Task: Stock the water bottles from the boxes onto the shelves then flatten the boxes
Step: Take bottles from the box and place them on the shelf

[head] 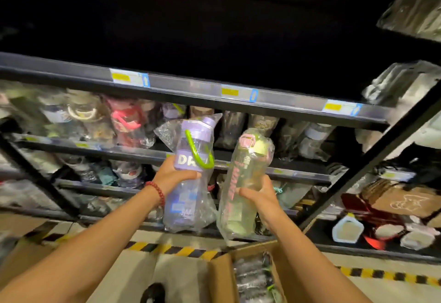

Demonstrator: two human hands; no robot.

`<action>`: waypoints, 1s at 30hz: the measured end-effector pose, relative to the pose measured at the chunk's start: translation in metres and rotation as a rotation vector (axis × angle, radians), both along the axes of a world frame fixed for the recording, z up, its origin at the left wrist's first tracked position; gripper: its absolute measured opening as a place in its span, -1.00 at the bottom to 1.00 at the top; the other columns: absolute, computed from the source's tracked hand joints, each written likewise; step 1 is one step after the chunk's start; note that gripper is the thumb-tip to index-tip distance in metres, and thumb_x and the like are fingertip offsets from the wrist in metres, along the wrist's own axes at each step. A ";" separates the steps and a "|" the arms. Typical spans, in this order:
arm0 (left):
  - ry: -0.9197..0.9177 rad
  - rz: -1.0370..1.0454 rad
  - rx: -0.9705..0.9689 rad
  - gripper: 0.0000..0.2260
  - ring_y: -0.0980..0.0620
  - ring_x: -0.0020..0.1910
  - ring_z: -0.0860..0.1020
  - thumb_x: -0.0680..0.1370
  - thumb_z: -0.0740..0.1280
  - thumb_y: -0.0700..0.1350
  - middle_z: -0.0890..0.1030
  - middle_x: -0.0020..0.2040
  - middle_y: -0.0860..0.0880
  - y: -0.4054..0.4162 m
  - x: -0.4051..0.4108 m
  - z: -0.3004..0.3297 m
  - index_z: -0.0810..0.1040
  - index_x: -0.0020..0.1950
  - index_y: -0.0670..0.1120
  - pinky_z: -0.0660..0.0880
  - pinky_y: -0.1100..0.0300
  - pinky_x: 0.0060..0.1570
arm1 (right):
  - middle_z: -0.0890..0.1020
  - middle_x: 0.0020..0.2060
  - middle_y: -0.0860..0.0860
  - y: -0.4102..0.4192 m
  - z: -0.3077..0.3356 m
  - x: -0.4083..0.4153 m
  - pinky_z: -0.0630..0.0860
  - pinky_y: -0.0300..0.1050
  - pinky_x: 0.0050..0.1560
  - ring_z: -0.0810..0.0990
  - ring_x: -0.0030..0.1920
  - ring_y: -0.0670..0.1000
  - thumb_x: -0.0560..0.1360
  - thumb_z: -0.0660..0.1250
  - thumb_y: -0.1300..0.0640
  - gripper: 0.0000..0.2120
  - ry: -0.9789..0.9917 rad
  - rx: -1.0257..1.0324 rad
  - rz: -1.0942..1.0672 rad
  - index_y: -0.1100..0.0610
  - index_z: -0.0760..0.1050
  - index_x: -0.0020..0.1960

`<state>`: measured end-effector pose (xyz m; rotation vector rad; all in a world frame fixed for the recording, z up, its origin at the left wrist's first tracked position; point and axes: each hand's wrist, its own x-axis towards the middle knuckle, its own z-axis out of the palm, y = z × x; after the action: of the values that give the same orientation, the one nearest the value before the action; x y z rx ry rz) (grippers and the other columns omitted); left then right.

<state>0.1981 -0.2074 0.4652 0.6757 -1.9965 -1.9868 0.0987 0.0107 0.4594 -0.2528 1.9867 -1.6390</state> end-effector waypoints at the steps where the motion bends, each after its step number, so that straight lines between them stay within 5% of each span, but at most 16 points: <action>1: -0.010 0.023 0.004 -0.46 -0.07 -0.04 0.62 0.01 0.52 0.01 0.67 -0.07 -0.09 -0.010 0.005 -0.002 0.59 -0.04 -0.07 0.53 0.05 0.02 | 0.59 -0.19 -0.05 -0.013 -0.001 0.002 0.51 -0.33 -0.27 0.59 -0.24 -0.18 0.37 0.40 0.44 -0.63 -0.002 0.005 0.026 0.03 0.42 -0.04; 6: -0.044 0.097 -0.009 -0.53 0.07 -0.19 0.63 0.02 0.53 0.01 0.68 -0.22 0.02 -0.071 0.024 -0.016 0.58 -0.13 -0.06 0.56 0.18 -0.13 | 0.60 -0.01 0.06 -0.088 -0.015 0.008 0.56 -0.09 -0.07 0.61 -0.03 0.01 0.28 0.49 0.31 -0.49 -0.024 0.024 0.040 0.08 0.38 0.14; 9: -0.063 0.144 -0.023 -0.70 0.29 -0.38 0.56 0.25 0.56 -0.26 0.62 -0.42 0.19 -0.107 0.029 -0.026 0.50 -0.19 -0.03 0.48 0.37 -0.32 | 0.61 -0.05 0.04 -0.132 -0.020 0.009 0.57 0.00 -0.01 0.61 -0.06 0.02 0.31 0.48 0.31 -0.58 0.004 0.058 0.033 0.02 0.39 0.03; 11: -0.074 0.136 -0.012 -0.68 0.19 -0.30 0.57 0.23 0.57 -0.22 0.64 -0.30 0.07 -0.130 0.030 -0.032 0.53 -0.12 -0.10 0.47 0.35 -0.29 | 0.59 -0.05 0.04 -0.157 -0.021 0.010 0.56 -0.03 -0.04 0.60 -0.06 0.01 0.28 0.50 0.27 -0.54 0.000 0.078 0.005 0.05 0.36 0.06; 15: -0.105 0.037 -0.028 -0.35 0.00 -0.13 0.62 0.02 0.54 0.04 0.65 -0.09 -0.10 -0.163 0.018 -0.036 0.56 0.04 -0.18 0.51 0.20 -0.15 | 0.62 -0.03 0.09 -0.189 -0.022 0.006 0.58 -0.06 -0.10 0.64 -0.04 0.07 0.03 0.51 0.00 -0.25 0.027 0.126 -0.049 0.18 0.41 0.18; 18: -0.137 -0.027 -0.040 -0.25 0.00 -0.08 0.61 0.02 0.56 0.03 0.62 -0.02 -0.11 -0.172 -0.003 -0.034 0.47 0.14 -0.19 0.50 0.23 -0.18 | 0.61 -0.02 0.09 -0.195 -0.025 -0.004 0.58 -0.04 -0.07 0.63 -0.05 0.06 0.08 0.53 0.07 -0.30 0.055 0.165 -0.104 0.16 0.41 0.18; 25: -0.157 -0.128 -0.046 -0.22 -0.07 -0.04 0.64 0.00 0.59 0.10 0.64 -0.01 -0.13 -0.177 -0.049 -0.033 0.50 0.13 -0.19 0.56 0.13 -0.15 | 0.49 -0.01 0.02 -0.195 -0.019 -0.029 0.51 -0.03 0.00 0.54 0.02 0.07 0.30 0.51 0.23 -0.37 0.091 0.209 -0.222 0.16 0.25 0.25; 30: -0.112 -0.069 0.005 -0.39 0.06 -0.06 0.54 0.16 0.62 -0.15 0.52 -0.01 -0.03 -0.170 -0.067 -0.038 0.34 0.05 -0.02 0.50 0.22 -0.13 | 0.46 0.15 0.06 -0.195 -0.020 -0.054 0.45 -0.03 0.13 0.48 0.12 0.08 0.29 0.54 0.19 -0.22 0.191 0.266 -0.208 0.15 0.18 0.36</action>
<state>0.1312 -0.3779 0.4272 0.7441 -2.1059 -2.0353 0.0446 -0.1838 0.4396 -0.1079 2.4190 -1.4941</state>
